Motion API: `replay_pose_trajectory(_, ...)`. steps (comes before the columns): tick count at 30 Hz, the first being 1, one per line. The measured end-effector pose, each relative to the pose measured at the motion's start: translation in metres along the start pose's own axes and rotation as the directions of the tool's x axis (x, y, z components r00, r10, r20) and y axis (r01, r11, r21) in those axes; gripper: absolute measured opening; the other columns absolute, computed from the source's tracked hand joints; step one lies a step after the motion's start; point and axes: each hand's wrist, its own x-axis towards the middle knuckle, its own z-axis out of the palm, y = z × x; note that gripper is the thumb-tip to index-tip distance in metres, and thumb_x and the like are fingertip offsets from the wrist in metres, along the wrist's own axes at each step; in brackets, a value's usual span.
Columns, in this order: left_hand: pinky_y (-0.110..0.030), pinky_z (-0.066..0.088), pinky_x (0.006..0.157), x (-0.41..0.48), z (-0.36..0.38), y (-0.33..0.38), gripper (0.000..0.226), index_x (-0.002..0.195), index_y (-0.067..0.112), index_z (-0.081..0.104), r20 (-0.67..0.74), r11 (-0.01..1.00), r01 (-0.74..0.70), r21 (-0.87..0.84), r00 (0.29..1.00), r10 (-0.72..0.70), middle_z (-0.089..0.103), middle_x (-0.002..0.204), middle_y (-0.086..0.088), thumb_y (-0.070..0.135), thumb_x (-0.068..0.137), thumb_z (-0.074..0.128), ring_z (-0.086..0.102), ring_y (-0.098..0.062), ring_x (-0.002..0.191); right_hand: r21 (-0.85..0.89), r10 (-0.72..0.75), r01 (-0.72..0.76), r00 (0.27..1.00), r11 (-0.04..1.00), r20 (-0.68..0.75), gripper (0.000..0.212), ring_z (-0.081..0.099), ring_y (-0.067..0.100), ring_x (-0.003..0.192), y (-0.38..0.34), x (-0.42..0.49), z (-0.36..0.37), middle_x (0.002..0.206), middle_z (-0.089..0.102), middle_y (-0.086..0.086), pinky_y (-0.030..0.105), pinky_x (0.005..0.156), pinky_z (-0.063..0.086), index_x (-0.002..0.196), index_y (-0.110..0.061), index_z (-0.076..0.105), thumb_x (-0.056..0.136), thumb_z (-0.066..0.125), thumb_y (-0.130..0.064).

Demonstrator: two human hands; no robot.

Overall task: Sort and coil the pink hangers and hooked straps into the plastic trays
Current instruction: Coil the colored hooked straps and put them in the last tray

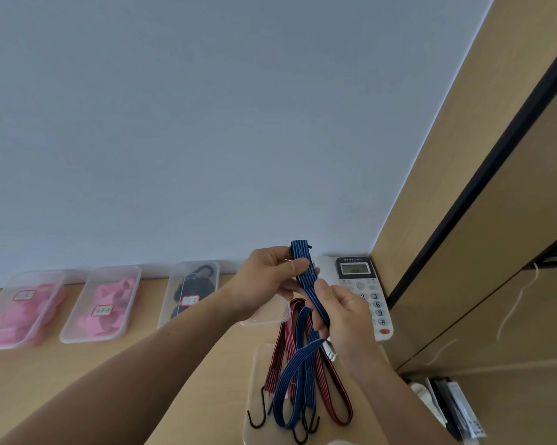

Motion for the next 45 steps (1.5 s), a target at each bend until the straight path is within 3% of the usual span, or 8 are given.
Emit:
replay_pose_trajectory(5,-0.016,0.05,0.063,-0.004,0.004,-0.004,0.01,0.104,0.015,0.066,0.016,0.912,-0.205,0.356,0.977,0.214,0.076,0.084,0.01,0.016,0.098,0.059,0.072,-0.009,0.078,0.076,0.04,-0.04,0.999,0.996,0.0,0.046,0.045,0.013,0.039,-0.003,-0.003,0.001,0.049,0.055,0.006,0.021,0.039,0.037,0.066,-0.015,0.071,0.081,0.057,-0.056)
replay_pose_trajectory(11,-0.033,0.05,0.06,-0.006,0.008,-0.017,0.02,0.114,0.014,0.066,0.235,0.376,-0.516,0.769,0.776,0.585,0.069,0.079,0.007,0.018,0.098,0.056,0.06,-0.009,0.066,0.097,0.067,-0.064,0.997,0.993,-0.03,0.055,0.047,0.016,0.041,-0.01,-0.003,0.004,0.051,0.057,0.009,0.024,0.041,0.038,0.061,-0.013,0.07,0.078,0.057,-0.064)
replay_pose_trajectory(17,-0.039,0.061,0.063,-0.001,-0.002,-0.029,0.047,0.131,0.007,0.061,0.39,0.085,-0.546,0.833,0.689,0.611,0.062,0.133,-0.012,-0.003,0.087,0.052,0.072,-0.028,0.097,0.12,0.037,-0.036,0.999,0.992,-0.004,0.05,0.042,0.014,0.044,-0.012,-0.006,0.004,0.052,0.052,0.006,0.023,0.043,0.034,0.067,-0.007,0.065,0.081,0.058,-0.055)
replay_pose_trajectory(19,-0.035,0.059,0.083,-0.003,-0.002,-0.03,0.052,0.135,0.009,0.057,0.352,0.19,-0.557,0.808,0.716,0.602,0.055,0.141,-0.009,0.006,0.087,0.038,0.066,-0.022,0.114,0.126,0.021,-0.022,1.0,0.992,0.011,0.048,0.04,0.013,0.044,-0.012,-0.007,0.002,0.052,0.051,0.004,0.022,0.043,0.033,0.074,-0.002,0.065,0.083,0.058,-0.049)
replay_pose_trajectory(22,-0.018,0.043,0.102,-0.005,0.005,-0.025,0.055,0.143,0.015,0.049,0.063,0.693,-0.36,0.624,0.908,0.415,0.06,0.131,0.015,0.017,0.089,0.042,0.056,0.001,0.119,0.144,-0.008,0.005,1.0,0.99,0.02,0.043,0.041,0.011,0.044,-0.012,-0.009,0.0,0.053,0.053,0.004,0.02,0.043,0.033,0.073,-0.002,0.063,0.081,0.06,-0.044)
replay_pose_trajectory(25,-0.042,0.05,0.102,-0.002,0.011,-0.012,0.037,0.128,0.008,0.062,-0.057,0.98,-0.046,0.192,0.997,0.058,0.07,0.107,-0.001,0.023,0.096,0.05,0.067,-0.021,0.101,0.132,-0.041,0.039,0.999,0.991,0.016,0.039,0.041,0.011,0.044,-0.011,-0.01,0.0,0.054,0.054,0.004,0.021,0.043,0.033,0.074,-0.001,0.063,0.082,0.06,-0.039)
replay_pose_trajectory(35,-0.033,0.059,0.08,-0.009,0.014,-0.006,0.021,0.113,0.0,0.064,0.051,0.999,-0.013,0.044,0.999,0.01,0.076,0.099,-0.001,0.013,0.1,0.053,0.07,-0.017,0.087,0.127,-0.012,0.009,1.0,0.992,0.019,0.032,0.035,0.012,0.041,0.001,-0.013,-0.001,0.047,0.047,0.002,0.021,0.039,0.028,0.059,-0.017,0.067,0.08,0.065,-0.041)
replay_pose_trajectory(45,-0.017,0.042,0.061,-0.027,0.016,-0.034,0.018,0.109,0.019,0.07,0.02,0.657,-0.325,0.68,0.904,0.426,0.064,0.068,0.018,0.025,0.096,0.061,0.055,0.006,0.061,0.052,0.137,-0.136,0.991,0.989,-0.013,0.05,0.046,0.01,0.042,0.015,-0.028,-0.002,0.052,0.055,0.004,0.019,0.039,0.037,0.064,-0.014,0.07,0.08,0.056,-0.059)
